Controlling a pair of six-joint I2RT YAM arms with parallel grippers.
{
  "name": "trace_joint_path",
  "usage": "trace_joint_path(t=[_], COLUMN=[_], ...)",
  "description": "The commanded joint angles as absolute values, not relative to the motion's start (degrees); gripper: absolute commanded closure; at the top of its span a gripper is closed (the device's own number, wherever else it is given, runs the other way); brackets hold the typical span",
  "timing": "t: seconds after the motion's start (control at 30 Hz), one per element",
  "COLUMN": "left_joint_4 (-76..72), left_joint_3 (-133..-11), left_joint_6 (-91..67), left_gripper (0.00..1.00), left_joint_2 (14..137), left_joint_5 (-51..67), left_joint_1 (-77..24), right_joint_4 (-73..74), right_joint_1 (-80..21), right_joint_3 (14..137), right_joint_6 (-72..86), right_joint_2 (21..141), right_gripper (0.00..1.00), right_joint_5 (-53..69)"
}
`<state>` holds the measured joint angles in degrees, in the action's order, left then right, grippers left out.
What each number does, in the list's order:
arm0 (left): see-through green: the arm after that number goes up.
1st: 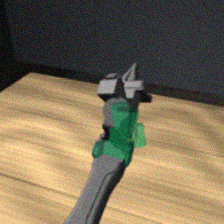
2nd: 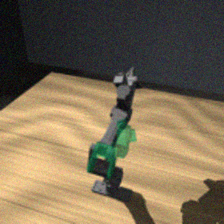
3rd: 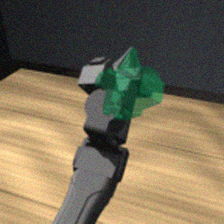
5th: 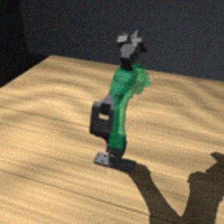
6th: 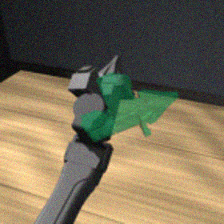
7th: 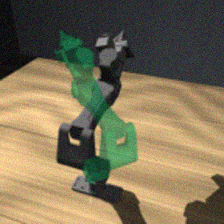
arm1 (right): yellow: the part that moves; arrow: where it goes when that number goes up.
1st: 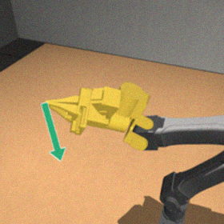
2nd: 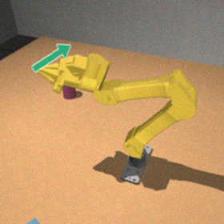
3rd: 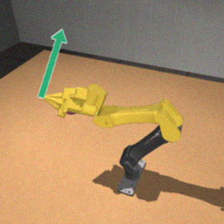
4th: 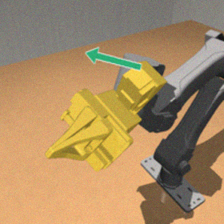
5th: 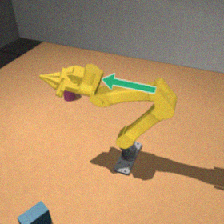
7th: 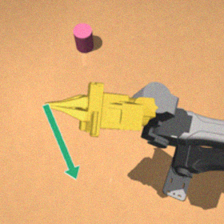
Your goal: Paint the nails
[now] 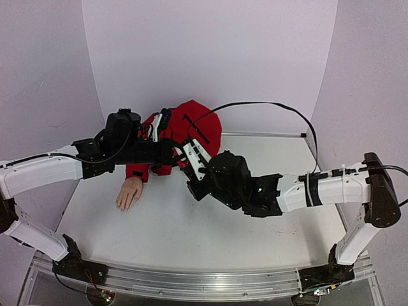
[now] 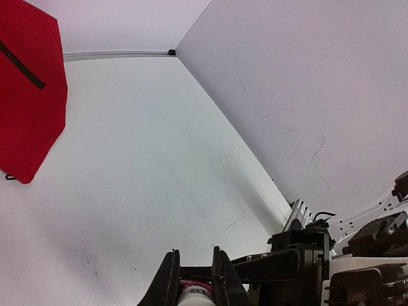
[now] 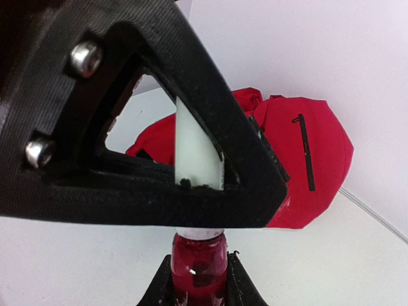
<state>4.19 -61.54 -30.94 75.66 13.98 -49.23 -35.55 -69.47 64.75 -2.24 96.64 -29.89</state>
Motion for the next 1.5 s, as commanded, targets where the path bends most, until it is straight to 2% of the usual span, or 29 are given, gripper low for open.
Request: trace_joint_path(t=[0.0, 0.07, 0.2, 0.23, 0.27, 0.37, 0.5, 0.67, 0.83, 1.0, 1.17, 1.27, 1.33, 1.4, 1.47], left_joint_4=[7.6, 7.4, 5.9, 4.8, 3.5, -2.7, -10.0, -15.8, -16.5, -16.5, -16.4, -14.6, -11.7, -8.0, -3.8], left_joint_3=[-65.2, -65.0, -64.7, -64.2, -63.7, -61.0, -58.1, -58.4, -59.7, -60.1, -58.6, -58.0, -58.1, -58.5, -59.3], left_joint_6=[-33.8, -33.1, -29.7, -28.7, -28.0, -28.3, -30.6, -33.4, -34.3, -34.3, -33.3, -32.4, -31.9, -31.7, -32.2], left_gripper=[0.89, 0.67, 0.39, 0.28, 0.22, 0.12, 0.11, 0.22, 0.34, 0.59, 0.82, 0.92, 0.98, 1.00, 1.00], left_joint_2=[75.1, 74.4, 71.7, 70.8, 69.9, 67.3, 65.5, 68.4, 70.2, 71.1, 70.8, 70.8, 70.8, 71.2, 72.2], left_joint_5=[17.4, 19.1, 24.1, 25.8, 27.8, 34.2, 38.9, 46.1, 48.3, 48.0, 44.6, 40.6, 36.6, 29.5, 24.0], left_joint_1=[-50.6, -50.5, -50.3, -50.2, -50.0, -49.2, -48.5, -48.5, -48.8, -49.3, -49.2, -49.2, -49.2, -49.3, -49.2], right_joint_4=[-43.0, -43.0, -43.7, -44.5, -45.6, -48.8, -52.4, -55.4, -56.2, -56.2, -51.8, -45.3, -40.6, -36.7, -40.2], right_joint_1=[-66.5, -65.3, -58.2, -56.5, -54.9, -52.5, -52.2, -52.2, -52.2, -52.2, -52.2, -52.3, -53.6, -59.2, -66.1], right_joint_3=[63.7, 61.7, 58.1, 57.3, 56.5, 55.5, 57.0, 57.6, 58.2, 59.3, 57.8, 58.0, 58.2, 59.6, 61.2], right_joint_6=[-6.3, -5.7, 2.7, 5.0, 6.7, 11.6, 17.6, 20.8, 21.2, 21.4, 16.5, 12.0, 9.3, 4.3, -2.6], right_joint_2=[91.9, 89.9, 85.9, 85.3, 84.7, 83.5, 83.5, 83.7, 84.5, 86.5, 84.7, 83.4, 82.7, 83.8, 87.7], right_gripper=[1.00, 1.00, 1.00, 1.00, 1.00, 1.00, 1.00, 1.00, 1.00, 1.00, 1.00, 1.00, 1.00, 1.00, 1.00], right_joint_5=[-12.6, -3.1, 19.6, 24.4, 29.8, 44.0, 57.2, 59.5, 58.3, 57.2, 45.7, 32.8, 16.4, -13.0, -41.3])
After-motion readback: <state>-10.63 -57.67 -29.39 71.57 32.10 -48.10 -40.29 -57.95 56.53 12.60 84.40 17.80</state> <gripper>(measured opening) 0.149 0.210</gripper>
